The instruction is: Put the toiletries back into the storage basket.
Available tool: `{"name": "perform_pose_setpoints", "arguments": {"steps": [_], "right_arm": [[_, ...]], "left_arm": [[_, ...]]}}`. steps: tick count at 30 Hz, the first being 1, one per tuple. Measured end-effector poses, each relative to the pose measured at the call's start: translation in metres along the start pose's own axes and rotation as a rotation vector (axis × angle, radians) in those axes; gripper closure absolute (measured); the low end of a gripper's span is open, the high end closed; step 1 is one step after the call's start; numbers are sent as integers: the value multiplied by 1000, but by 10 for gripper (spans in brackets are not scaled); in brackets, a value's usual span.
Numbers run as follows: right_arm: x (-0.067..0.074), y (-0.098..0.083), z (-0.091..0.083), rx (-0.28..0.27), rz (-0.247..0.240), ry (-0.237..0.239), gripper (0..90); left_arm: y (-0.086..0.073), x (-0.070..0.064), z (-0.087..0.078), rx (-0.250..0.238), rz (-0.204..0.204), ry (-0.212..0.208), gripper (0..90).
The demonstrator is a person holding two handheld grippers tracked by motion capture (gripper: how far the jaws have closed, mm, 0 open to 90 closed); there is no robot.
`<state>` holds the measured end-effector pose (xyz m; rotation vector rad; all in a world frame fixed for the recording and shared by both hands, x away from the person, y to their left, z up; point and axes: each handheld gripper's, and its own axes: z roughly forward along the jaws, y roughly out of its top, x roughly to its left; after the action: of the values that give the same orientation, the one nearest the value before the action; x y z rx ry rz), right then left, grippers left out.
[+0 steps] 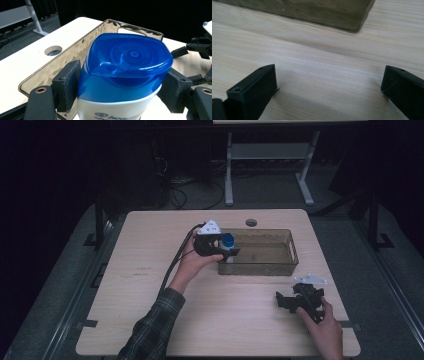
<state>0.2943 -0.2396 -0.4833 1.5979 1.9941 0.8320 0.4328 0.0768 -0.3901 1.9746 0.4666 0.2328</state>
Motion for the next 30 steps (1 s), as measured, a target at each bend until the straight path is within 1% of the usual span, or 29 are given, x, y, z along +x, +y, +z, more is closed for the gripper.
{"name": "perform_pose_setpoints", "arguments": {"steps": [1,5,7,8,9,10,11,15,18,19,21,22,24,27,28,30], "right_arm": [[0,0,0,0,0,0,0],[0,0,0,0,0,0,0],[0,0,0,0,0,0,0],[0,0,0,0,0,0,0],[0,0,0,0,0,0,0],[0,0,0,0,0,0,0],[0,0,0,0,0,0,0],[0,0,0,0,0,0,0],[0,0,0,1,-1,1,0],[0,0,0,0,-3,2,0],[0,1,1,0,-2,2,0],[0,1,1,0,-2,3,0],[0,1,1,0,-2,2,0],[0,1,1,0,-2,2,0],[0,1,1,0,-2,2,0],[0,1,1,0,-2,2,0]], "left_arm": [[0,0,-2,-8,-6,-3,257],[0,1,-6,-14,-8,-2,251],[-1,3,-13,-23,-16,-3,251],[-1,3,-13,-23,-16,-3,252],[-1,4,-18,-28,-22,-4,252],[-1,4,-18,-28,-22,-4,252],[-2,4,-23,-23,-19,-1,252],[-4,4,-30,-12,-14,6,251],[-6,4,-39,-1,-6,24,251],[-8,4,-44,12,-12,30,243],[-9,3,-47,9,-14,36,245],[-11,3,-50,7,-24,41,245],[-14,3,-56,21,-23,50,245],[-20,3,-64,46,-32,66,245],[-24,3,-70,49,-38,80,246],[-27,2,-72,49,-41,84,246]]}}
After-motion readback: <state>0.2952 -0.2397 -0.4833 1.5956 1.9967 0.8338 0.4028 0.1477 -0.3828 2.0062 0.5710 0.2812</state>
